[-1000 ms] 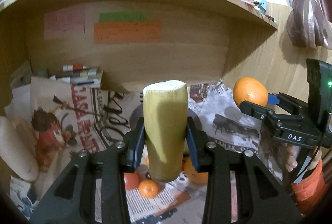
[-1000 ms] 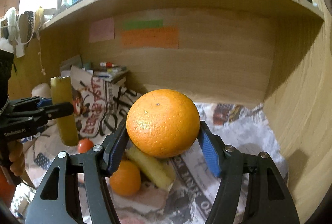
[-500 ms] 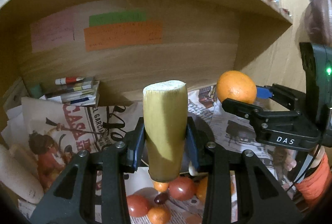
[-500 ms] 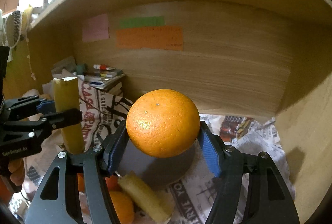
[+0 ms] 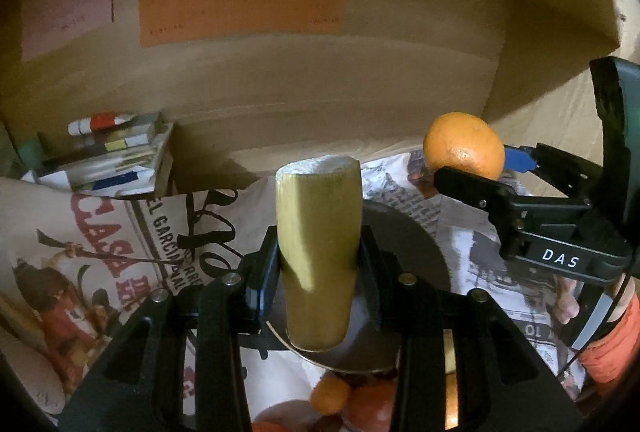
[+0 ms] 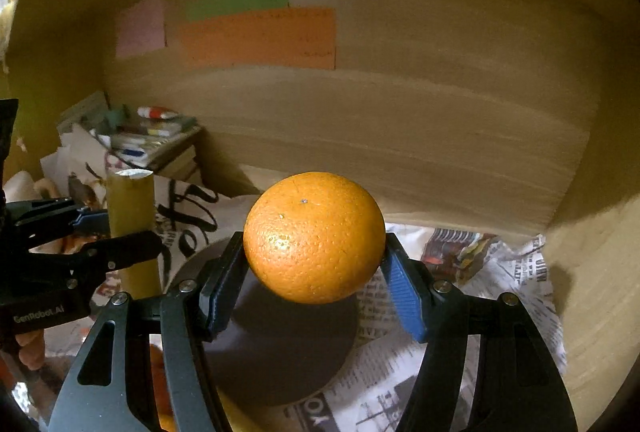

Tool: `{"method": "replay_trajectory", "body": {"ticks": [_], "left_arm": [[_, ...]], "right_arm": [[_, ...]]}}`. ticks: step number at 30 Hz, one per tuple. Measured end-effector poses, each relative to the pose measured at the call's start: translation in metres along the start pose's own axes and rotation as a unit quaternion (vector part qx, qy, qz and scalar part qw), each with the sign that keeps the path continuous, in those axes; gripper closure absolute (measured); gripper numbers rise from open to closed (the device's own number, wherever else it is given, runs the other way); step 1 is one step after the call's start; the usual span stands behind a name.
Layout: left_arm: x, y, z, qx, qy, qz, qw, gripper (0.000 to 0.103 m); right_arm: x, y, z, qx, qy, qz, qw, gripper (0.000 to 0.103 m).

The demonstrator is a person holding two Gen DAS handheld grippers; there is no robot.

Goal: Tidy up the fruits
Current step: 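Lift the green cylinder and orange and carry both toward the dark plate, then lower the cylinder and orange onto the plate and open both tools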

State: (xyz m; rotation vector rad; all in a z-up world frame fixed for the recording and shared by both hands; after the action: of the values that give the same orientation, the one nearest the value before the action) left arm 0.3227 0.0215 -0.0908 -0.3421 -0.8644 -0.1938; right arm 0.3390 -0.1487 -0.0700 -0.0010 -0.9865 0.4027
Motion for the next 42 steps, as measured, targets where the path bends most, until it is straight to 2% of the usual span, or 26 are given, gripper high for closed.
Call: {"method": "replay_trajectory", "body": {"ticks": [13,30,34,37,42], "left_arm": [[-0.011,0.019,-0.048,-0.014,0.069,0.021,0.9973,0.066],[0.001,0.028,-0.076,-0.014,0.093,0.023,0.9953,0.066],[0.001,0.028,-0.075,-0.011,0.093,0.024,0.9954,0.066],[0.001,0.029,-0.073,-0.008,0.089,0.023,0.9957,0.066],[0.001,0.022,-0.056,-0.001,0.075,0.014,0.9971,0.066]], "right_arm": [[-0.018,0.009,-0.054,0.024,0.064,0.012,0.998,0.04],[-0.046,0.011,-0.104,0.054,0.157,0.027,0.986,0.039],[-0.047,0.013,-0.104,0.038,0.154,0.037,0.987,0.039],[-0.049,0.01,-0.103,0.042,0.157,0.033,0.986,0.039],[-0.04,0.005,-0.086,0.039,0.127,0.024,0.991,0.028]]}}
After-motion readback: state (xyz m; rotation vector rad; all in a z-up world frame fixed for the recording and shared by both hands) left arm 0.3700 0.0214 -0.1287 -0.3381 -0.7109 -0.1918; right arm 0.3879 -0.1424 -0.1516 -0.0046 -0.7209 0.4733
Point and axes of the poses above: each gripper's, at about its wrist camera, not at the fingertips, and z roughly against the way its jaws point, y to its left, x to its top, the point moved 2 cm from there along -z, roughly the way its jaws point, and after that the axes turned 12 degrees about -x, right-handed, at the moved point
